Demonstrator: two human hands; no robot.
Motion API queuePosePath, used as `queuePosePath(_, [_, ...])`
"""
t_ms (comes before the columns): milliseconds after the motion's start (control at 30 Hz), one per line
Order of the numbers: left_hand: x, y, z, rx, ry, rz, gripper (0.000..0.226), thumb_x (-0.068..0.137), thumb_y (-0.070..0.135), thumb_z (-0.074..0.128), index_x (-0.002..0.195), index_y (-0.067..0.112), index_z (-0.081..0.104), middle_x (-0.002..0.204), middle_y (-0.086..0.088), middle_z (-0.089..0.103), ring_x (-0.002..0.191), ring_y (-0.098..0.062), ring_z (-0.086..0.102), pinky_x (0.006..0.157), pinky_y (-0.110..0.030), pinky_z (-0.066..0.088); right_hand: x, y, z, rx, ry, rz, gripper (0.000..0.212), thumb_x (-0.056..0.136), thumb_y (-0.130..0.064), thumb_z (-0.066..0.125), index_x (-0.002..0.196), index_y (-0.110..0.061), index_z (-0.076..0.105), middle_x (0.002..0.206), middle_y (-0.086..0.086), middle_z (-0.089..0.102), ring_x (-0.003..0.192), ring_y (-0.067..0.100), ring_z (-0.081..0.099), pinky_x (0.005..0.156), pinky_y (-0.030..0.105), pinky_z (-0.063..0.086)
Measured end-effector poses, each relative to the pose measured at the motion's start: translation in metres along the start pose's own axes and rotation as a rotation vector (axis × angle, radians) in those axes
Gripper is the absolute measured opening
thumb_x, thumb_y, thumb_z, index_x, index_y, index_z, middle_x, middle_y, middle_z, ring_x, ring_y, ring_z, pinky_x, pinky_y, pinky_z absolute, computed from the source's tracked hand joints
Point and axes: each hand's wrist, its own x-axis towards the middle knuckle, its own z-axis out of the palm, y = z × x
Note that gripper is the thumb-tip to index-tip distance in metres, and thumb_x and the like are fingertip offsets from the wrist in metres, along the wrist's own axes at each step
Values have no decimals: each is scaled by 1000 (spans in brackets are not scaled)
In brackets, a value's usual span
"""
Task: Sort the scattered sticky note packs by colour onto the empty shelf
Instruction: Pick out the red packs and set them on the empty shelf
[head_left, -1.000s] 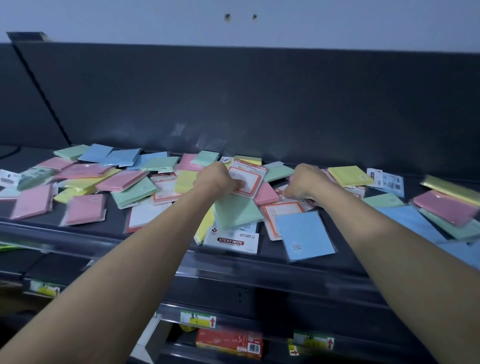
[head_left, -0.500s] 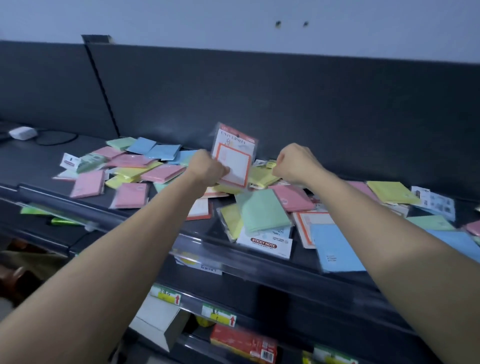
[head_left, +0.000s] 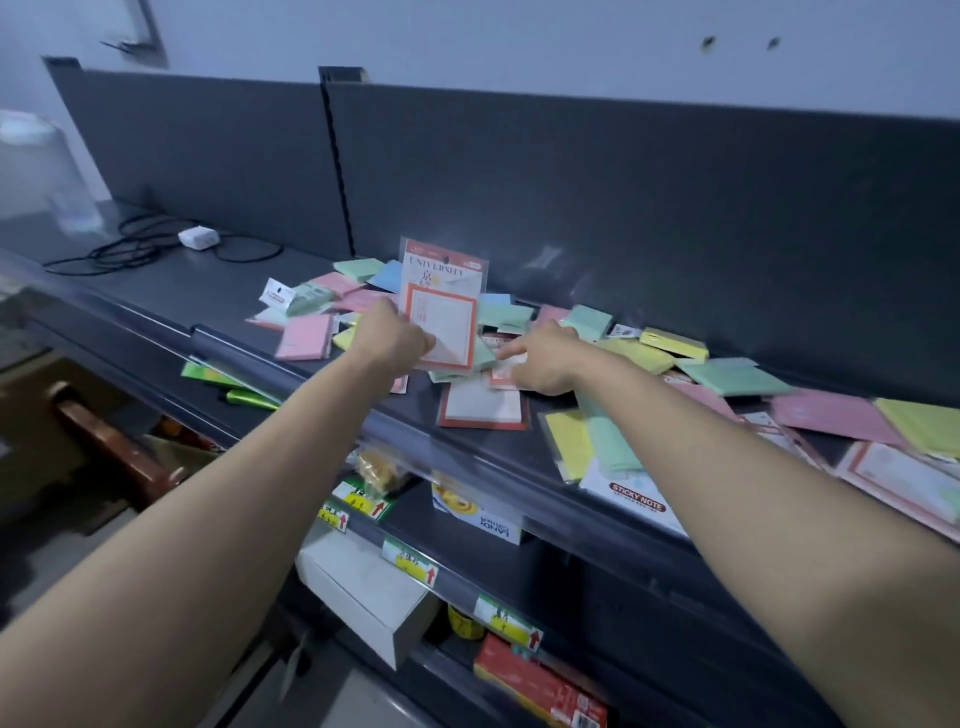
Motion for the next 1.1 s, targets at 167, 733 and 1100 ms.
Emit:
queuePosePath(167, [8, -6, -3, 11, 16, 0, 23, 87, -1, 59, 108, 3, 50, 113, -11, 62, 101, -27, 61, 82, -36, 53, 5, 5, 2, -118, 120, 138, 26, 93, -25, 46, 111, -8, 54, 127, 17, 49, 117, 36, 41, 84, 36, 37])
queuePosePath(733, [19, -20, -14, 127, 4, -52, 15, 91, 7, 58, 81, 9, 46, 102, -13, 58, 100, -31, 63, 87, -45, 54, 18, -8, 2, -4, -106, 531, 120, 59, -90, 48, 148, -14, 23, 143, 18, 18, 136, 34, 16, 111, 42, 22])
queuePosePath(1100, [24, -24, -21, 162, 18, 5, 19, 87, 2, 61, 102, 4, 49, 100, -10, 57, 88, -25, 55, 72, -32, 47, 23, -19, -10, -64, -283, 449, 100, 74, -80, 46, 148, -16, 26, 152, 12, 29, 131, 36, 39, 107, 44, 37])
